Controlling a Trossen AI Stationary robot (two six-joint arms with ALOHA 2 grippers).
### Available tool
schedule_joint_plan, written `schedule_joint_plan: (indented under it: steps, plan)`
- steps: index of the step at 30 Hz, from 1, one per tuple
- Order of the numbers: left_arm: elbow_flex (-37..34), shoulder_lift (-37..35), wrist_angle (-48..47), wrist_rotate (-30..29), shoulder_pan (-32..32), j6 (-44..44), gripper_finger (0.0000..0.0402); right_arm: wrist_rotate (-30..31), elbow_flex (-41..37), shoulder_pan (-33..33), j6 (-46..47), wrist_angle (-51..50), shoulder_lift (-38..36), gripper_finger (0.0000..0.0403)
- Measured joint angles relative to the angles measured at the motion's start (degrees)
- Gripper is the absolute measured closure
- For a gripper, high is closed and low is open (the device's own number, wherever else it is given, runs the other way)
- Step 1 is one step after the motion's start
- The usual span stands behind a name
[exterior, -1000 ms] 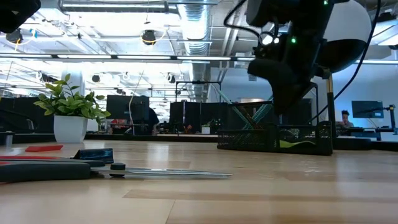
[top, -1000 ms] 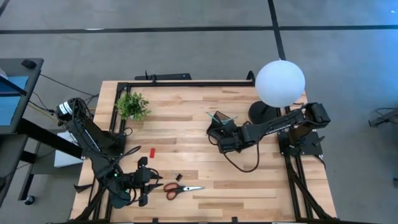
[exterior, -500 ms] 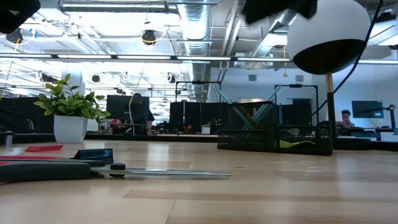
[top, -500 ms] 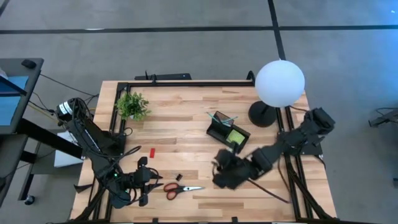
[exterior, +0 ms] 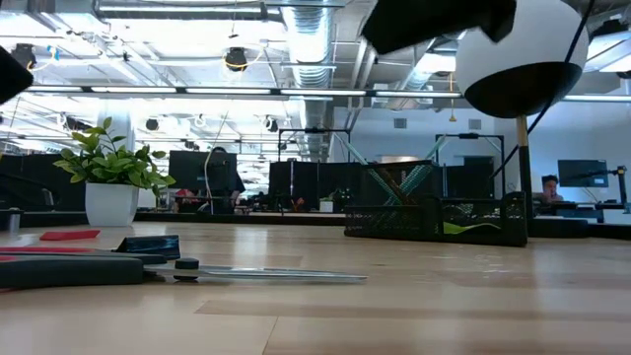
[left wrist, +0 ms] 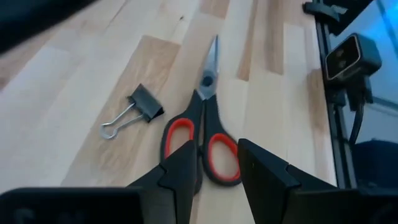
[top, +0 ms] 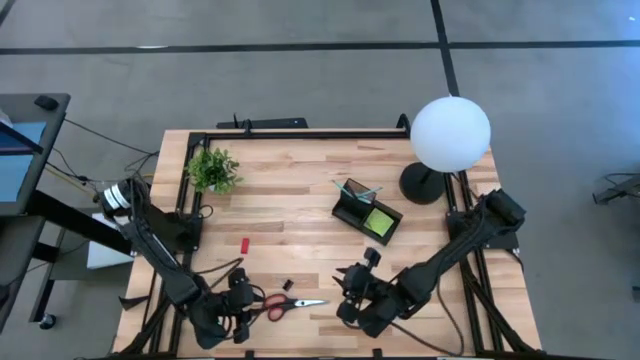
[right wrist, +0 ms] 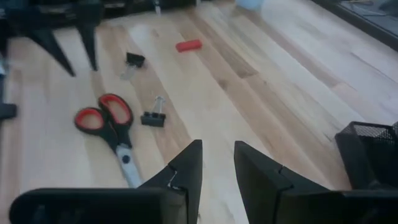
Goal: Pick and place office supplies into organizer
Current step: Put the black scissors into the desk organizer
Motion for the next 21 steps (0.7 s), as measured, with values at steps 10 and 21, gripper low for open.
schedule_joint_plan:
  steps: [10, 21]
  plan:
    - [0.02, 4.70, 15.55, 6.50, 2.35, 8.96, 0.0287, -0.07, 0.00, -2.66, 0.04, 0.68, 0.85, 0.0315]
    - [0.00, 9.50, 17.47, 9.73, 3.72, 7.76, 0.0287, -1.88, 0.00, -2.88, 0.00, 0.55, 0.85, 0.0315]
